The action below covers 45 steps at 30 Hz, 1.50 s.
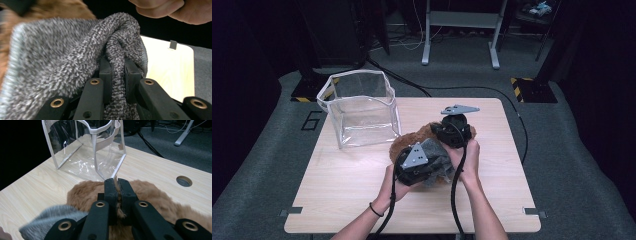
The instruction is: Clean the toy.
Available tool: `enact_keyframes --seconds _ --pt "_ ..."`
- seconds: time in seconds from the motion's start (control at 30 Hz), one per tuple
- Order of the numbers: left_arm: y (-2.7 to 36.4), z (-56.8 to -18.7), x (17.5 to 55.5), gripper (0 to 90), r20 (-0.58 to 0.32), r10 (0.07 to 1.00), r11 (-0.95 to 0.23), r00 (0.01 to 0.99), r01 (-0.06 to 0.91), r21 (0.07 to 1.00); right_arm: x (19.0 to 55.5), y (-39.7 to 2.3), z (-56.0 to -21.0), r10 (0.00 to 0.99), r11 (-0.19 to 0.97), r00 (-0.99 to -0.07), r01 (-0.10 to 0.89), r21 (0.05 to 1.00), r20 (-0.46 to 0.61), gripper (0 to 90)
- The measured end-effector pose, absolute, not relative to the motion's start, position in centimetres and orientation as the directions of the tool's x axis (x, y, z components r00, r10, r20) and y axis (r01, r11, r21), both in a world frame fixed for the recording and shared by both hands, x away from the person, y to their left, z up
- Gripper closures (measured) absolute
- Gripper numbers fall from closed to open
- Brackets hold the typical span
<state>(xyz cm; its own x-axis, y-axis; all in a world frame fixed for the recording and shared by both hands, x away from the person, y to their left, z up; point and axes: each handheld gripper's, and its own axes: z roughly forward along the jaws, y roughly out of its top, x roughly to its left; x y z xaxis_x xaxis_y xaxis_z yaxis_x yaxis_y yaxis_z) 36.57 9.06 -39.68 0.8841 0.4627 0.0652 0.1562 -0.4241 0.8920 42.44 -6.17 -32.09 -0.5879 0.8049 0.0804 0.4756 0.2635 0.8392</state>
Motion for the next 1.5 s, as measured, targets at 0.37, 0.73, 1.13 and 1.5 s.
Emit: enact_keyframes --seconds 0.37,0.73,1.13,1.5 --pt "6.6 -41.8 36.8 80.5 0.048 0.418 -0.500 0.907 0.185 0.846 42.5 -6.2 -32.1 0.800 0.261 -0.593 0.472 0.842 0.085 86.7" --pt "9.5 -43.2 35.2 80.2 0.030 0.411 -0.522 0.911 0.208 0.827 42.5 -7.2 -32.2 0.806 0.254 -0.584 0.483 0.838 0.092 86.7" --pt "15.4 -43.5 38.7 80.1 0.013 0.635 -0.451 0.772 0.357 0.818 41.9 -7.9 -31.6 0.801 0.286 -0.594 0.489 0.824 0.075 86.8" --pt "17.7 -39.7 37.4 79.9 0.013 0.676 -0.338 0.737 0.294 0.894 41.8 -8.0 -31.3 0.816 0.279 -0.574 0.501 0.819 0.073 86.8"
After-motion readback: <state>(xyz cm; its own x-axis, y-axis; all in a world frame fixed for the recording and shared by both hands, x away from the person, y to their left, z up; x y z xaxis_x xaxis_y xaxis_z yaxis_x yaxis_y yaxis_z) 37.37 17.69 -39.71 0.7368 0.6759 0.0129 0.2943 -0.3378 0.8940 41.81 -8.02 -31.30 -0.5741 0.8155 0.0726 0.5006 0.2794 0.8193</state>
